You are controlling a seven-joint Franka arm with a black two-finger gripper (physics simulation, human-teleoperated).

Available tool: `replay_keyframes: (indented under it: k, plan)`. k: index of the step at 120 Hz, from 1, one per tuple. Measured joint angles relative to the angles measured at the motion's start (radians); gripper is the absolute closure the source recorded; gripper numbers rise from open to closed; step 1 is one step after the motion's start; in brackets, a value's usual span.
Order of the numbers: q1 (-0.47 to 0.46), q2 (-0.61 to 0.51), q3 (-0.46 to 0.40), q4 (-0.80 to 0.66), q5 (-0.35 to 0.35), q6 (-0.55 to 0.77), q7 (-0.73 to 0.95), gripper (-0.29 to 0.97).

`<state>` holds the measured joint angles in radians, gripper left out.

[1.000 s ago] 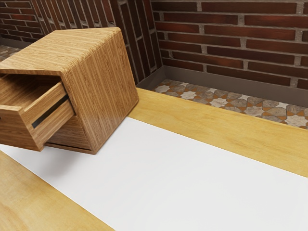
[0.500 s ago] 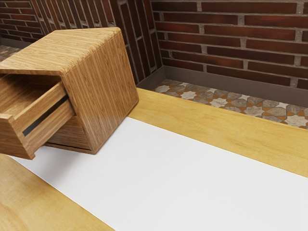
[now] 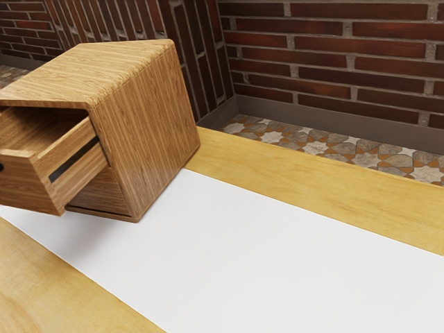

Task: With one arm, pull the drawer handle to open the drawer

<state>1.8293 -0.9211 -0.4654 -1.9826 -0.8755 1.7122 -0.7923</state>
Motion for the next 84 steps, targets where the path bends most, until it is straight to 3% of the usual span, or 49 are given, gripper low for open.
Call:
replay_keyframes:
  k: [14,22,28,35,42,54,74,84]
  plan:
    - [-0.043,0.046,-0.005,0.151,0.163,-0.101,-0.075,0.25]
    - [-0.141,0.170,-0.019,0.279,0.284,-0.167,-0.134,0.19]
    - [-0.416,0.349,0.049,0.406,0.433,-0.212,-0.193,0.15]
    - [-0.776,0.517,0.226,0.520,0.577,-0.254,-0.258,0.12]
    - [-0.953,0.605,0.310,0.574,0.657,-0.282,-0.312,0.09]
    - [-1.032,0.643,0.319,0.597,0.677,-0.314,-0.389,0.07]
    - [-1.046,0.655,0.278,0.596,0.656,-0.328,-0.484,0.04]
    - [-1.045,0.687,0.218,0.600,0.649,-0.323,-0.522,0.04]
